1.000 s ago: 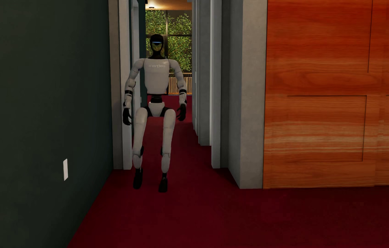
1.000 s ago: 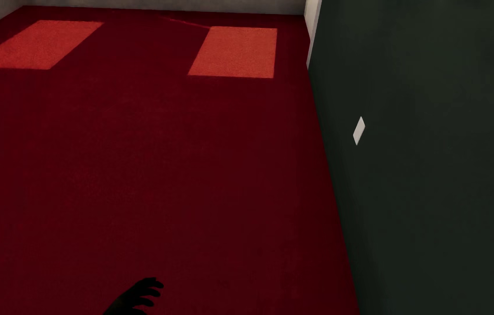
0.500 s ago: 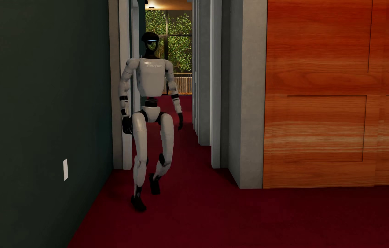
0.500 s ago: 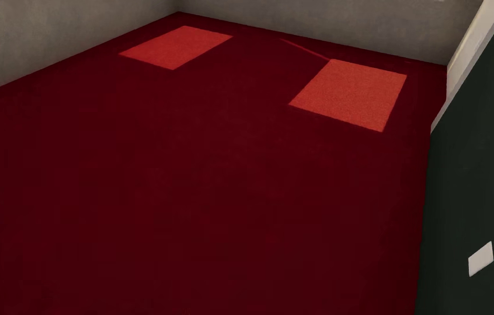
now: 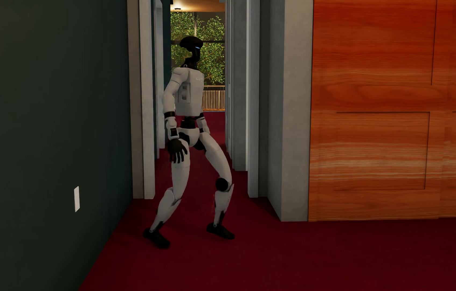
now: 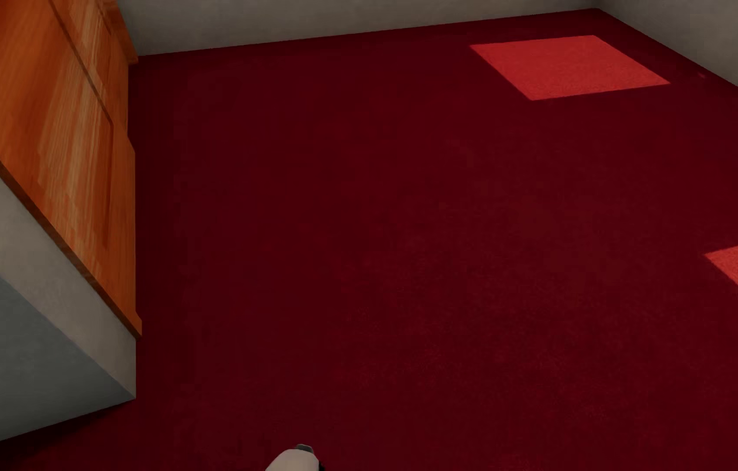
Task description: Avoid the corner
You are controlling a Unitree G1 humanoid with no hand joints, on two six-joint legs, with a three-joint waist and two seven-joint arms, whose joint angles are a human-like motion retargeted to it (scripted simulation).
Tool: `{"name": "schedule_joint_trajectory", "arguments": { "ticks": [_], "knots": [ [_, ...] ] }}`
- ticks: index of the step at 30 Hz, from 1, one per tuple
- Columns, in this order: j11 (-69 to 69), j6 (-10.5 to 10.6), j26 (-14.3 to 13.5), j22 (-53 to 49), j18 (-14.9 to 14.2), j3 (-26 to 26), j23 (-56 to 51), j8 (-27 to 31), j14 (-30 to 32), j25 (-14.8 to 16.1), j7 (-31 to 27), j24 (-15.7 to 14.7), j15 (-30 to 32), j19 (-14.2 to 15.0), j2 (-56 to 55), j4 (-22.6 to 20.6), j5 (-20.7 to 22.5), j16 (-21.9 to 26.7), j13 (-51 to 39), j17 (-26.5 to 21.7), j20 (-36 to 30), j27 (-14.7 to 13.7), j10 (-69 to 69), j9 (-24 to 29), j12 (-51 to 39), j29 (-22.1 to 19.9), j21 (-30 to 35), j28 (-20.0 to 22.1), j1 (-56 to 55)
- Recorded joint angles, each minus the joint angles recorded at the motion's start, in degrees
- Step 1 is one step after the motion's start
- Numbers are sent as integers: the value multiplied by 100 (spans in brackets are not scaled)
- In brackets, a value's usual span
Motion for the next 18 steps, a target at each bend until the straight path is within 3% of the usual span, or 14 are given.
{"name": "schedule_joint_trajectory", "arguments": {
  "ticks": [3, 5, 6, 8, 10, 11, 14, 15, 18],
  "knots": [
    [38, -61, 0, 380, 0, 52, -134, 0, 45, 0, 0, 0, -209, 0, 188, 40, 81, 74, -164, 61, -78, 0, -1812, -126, -54, 0, -145, 0, 313],
    [84, -156, 0, 785, 0, 69, -344, 0, 315, 0, 0, 0, -30, 0, 367, 45, -5, 120, -173, 203, -188, 0, -1785, -174, -58, 0, -239, 0, 444],
    [120, -245, 0, 994, 0, 15, -472, 0, 524, 0, 0, 0, 328, 0, 471, -40, -87, 149, -130, 327, -290, 0, -1639, -163, -67, 0, -306, 0, 505],
    [449, -437, 0, 1275, 0, -147, -692, 0, 515, 0, 0, 0, 1940, 0, 461, -296, -257, 216, 52, 632, -419, 0, -1431, -174, -109, 0, -357, 0, 691],
    [1402, -441, 0, 1139, 0, -237, -973, 0, 264, 0, 0, 0, 3668, 0, -6, -428, -438, 269, 239, 776, -317, 0, -1520, -279, -128, 0, -101, 0, 1090],
    [2045, -396, 0, 896, 0, -268, -1154, 0, 133, 0, 0, 0, 3914, 0, -342, -453, -518, 298, 287, 761, -250, 0, -1562, -317, -122, 0, 49, 0, 1312],
    [3680, -237, 0, 103, 0, -438, -1319, 0, -232, 0, 0, 0, 2918, 0, -1229, -562, -624, 374, 198, 658, -72, 0, -1568, -144, -259, 0, 102, 0, 1997],
    [3860, -158, 0, -29, 0, -566, -1257, 0, -310, 0, 0, 0, 2842, 0, -1506, -595, -595, 377, 119, 623, 0, 0, -1591, -67, -364, 0, 57, 0, 2196],
    [3325, 81, 0, -187, 0, -1117, -1222, 0, -508, 0, 0, 0, 3679, 0, -2240, -616, -332, 416, -9, 469, 82, 0, -1674, 69, -655, 0, 6, 0, 2735]
  ]
}}
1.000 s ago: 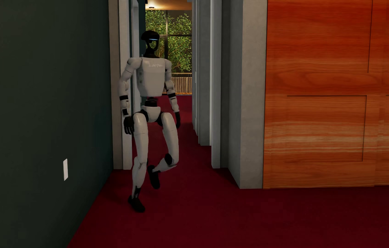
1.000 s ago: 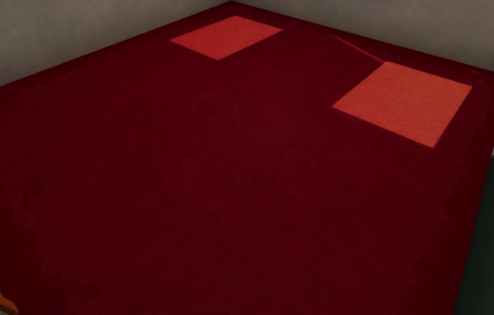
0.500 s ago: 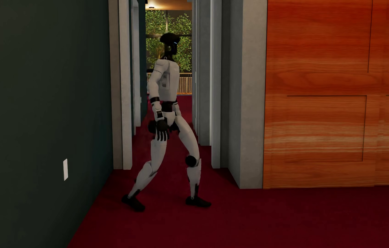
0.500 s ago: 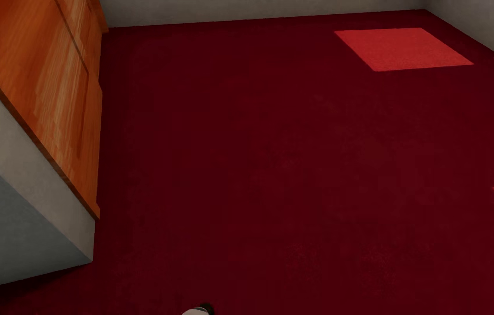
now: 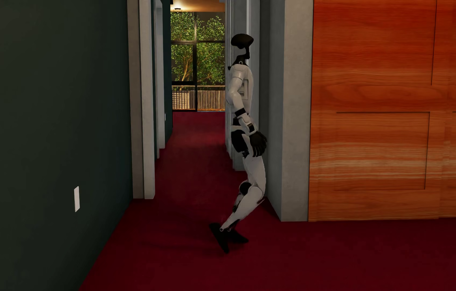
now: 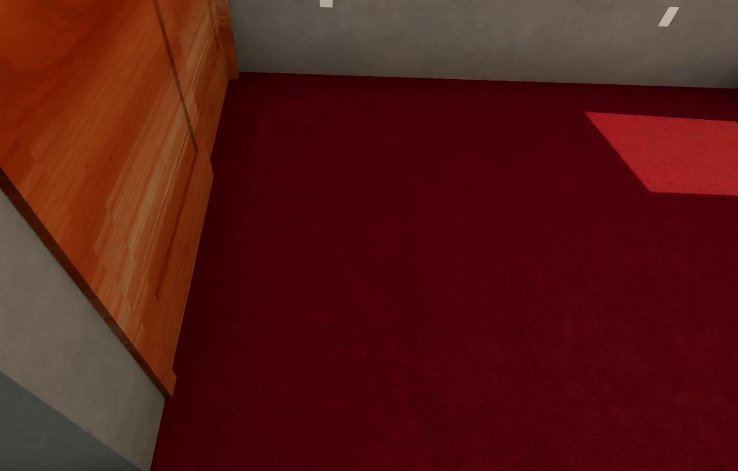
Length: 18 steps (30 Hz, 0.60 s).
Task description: Avoid the corner
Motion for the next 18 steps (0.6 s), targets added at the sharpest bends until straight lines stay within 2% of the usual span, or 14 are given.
{"name": "schedule_joint_trajectory", "arguments": {
  "ticks": [1, 4, 7, 10, 11, 12, 13, 15, 16, 18],
  "knots": [
    [-322, 59, 0, -53, 0, -190, -57, 0, -89, 0, 0, 0, 29, 0, -228, -4, 67, 27, 15, -64, 4, 0, -6, 22, -61, 0, 3, 0, 136],
    [-1446, 177, 0, -99, 0, -587, -7, 0, -439, 0, 0, 0, -748, 0, -677, 15, 172, 69, 126, -141, -1, 0, -19, 123, -128, 0, -46, 0, 647],
    [-2882, 248, 0, 63, 0, -833, 392, 0, -856, 0, 0, 0, -1371, 0, -798, 44, 90, 14, 306, -64, -118, 0, 13, 96, -55, 0, -52, 0, 1053],
    [-3646, 239, 0, 333, 0, -928, 746, 0, -1309, 0, 0, 0, -2336, 0, -889, 44, -40, -91, 586, 61, -347, 0, 114, -65, 160, 0, 18, 0, 1312],
    [-3698, 217, 0, 456, 0, -951, 838, 0, -1450, 0, 0, 0, -2476, 0, -894, 58, -47, -124, 692, 112, -422, 0, 110, -108, 273, 0, 61, 0, 1457],
    [-3697, 202, 0, 594, 0, -989, 922, 0, -1588, 0, 0, 0, -2405, 0, -895, 103, -27, -154, 798, 167, -501, 0, 78, -165, 406, 0, 107, 0, 1623],
    [-3634, 180, 0, 733, 0, -1028, 980, 0, -1706, 0, 0, 0, -2006, 0, -927, 177, 2, -177, 906, 223, -584, 0, 31, -255, 552, 0, 151, 0, 1787],
    [-3148, 182, 0, 994, 0, -990, 1051, 0, -1727, 0, 0, 0, -643, 0, -1285, 370, 106, -243, 1056, 315, -676, 0, -81, -455, 821, 0, 233, 0, 2058],
    [-2709, 256, 0, 1108, 0, -906, 1084, 0, -1521, 0, 0, 0, -345, 0, -1503, 503, 225, -315, 1060, 342, -615, 0, -103, -476, 945, 0, 249, 0, 2201],
    [-2132, 323, 0, 1286, 0, -886, 1038, 0, -509, 0, 0, 0, -524, 0, -1548, 703, 361, -449, 975, 340, -502, 0, 40, -419, 1135, 0, 179, 0, 2335]
  ]
}}
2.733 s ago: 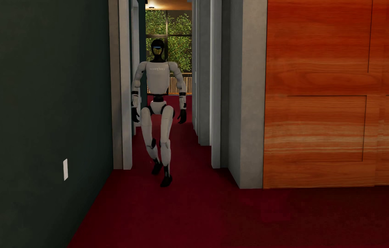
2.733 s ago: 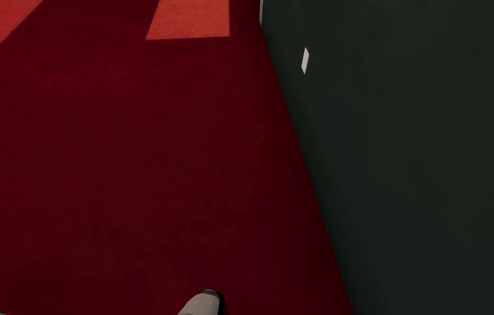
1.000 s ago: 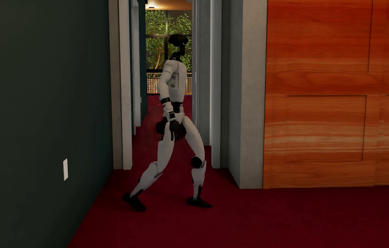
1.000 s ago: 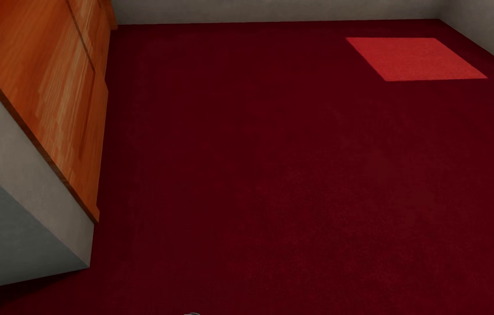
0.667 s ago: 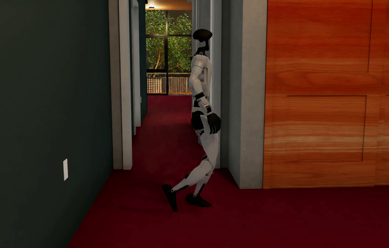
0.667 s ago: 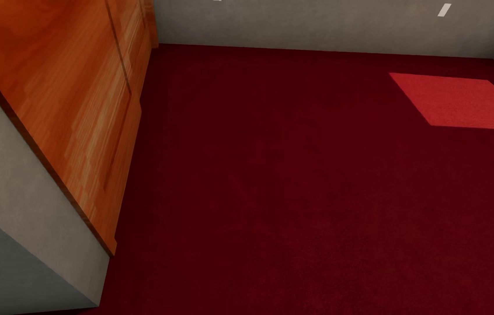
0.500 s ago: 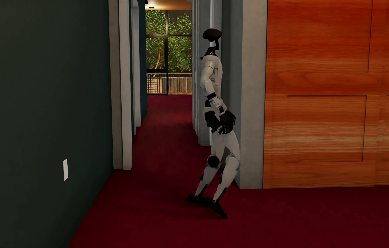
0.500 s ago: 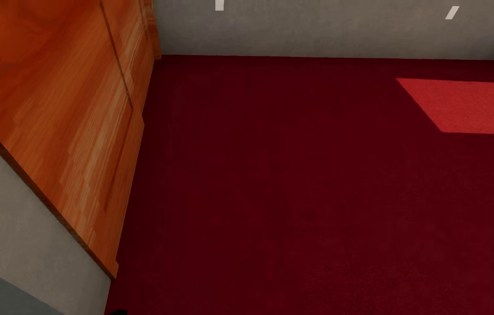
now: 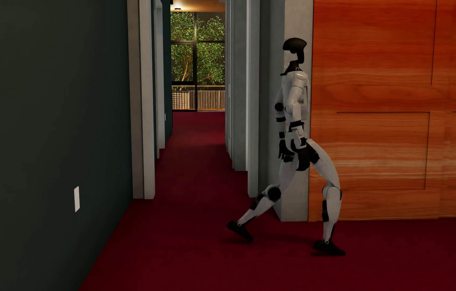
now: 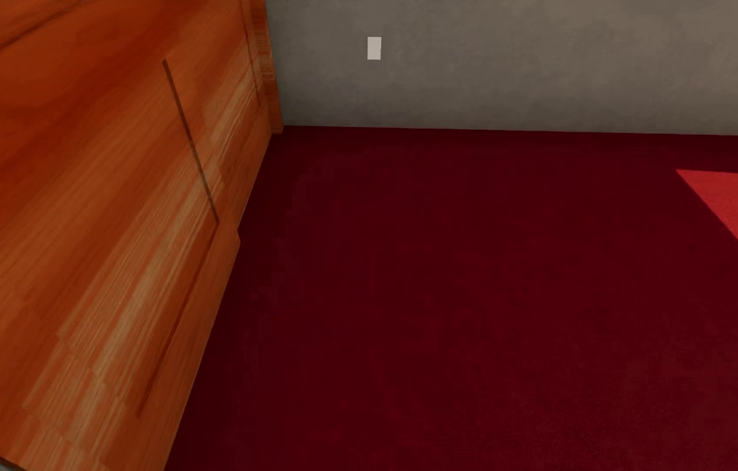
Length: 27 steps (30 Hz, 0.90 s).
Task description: Avoid the corner
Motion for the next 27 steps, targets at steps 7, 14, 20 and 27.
{"name": "schedule_joint_trajectory", "arguments": {
  "ticks": [7, 14, 20, 27],
  "knots": [
    [-516, -161, 0, -697, 0, 376, -781, 0, 2255, 0, 0, 0, -796, 0, 1108, 184, 292, 178, -785, -496, 702, 0, 3257, 187, -741, 0, -642, 0, -2225],
    [-1024, -604, 0, -1711, 0, 1194, -806, 0, 344, 0, 0, 0, -1310, 0, 1937, -338, 168, 544, -1907, -1037, 1100, 0, 1658, 630, -1540, 0, -1258, 0, -3419],
    [-1075, -340, 0, -954, 0, 1303, -1250, 0, 637, 0, 0, 0, -1725, 0, 2085, -317, 296, 271, -1840, -954, 965, 0, 1, 219, -1086, 0, -1013, 0, -2799],
    [-1365, 34, 0, 270, 0, 370, 267, 0, 513, 0, 0, 0, -2298, 0, 2619, -228, 339, 49, -1023, -380, 287, 0, -443, -90, -808, 0, -539, 0, -2386]
  ]
}}
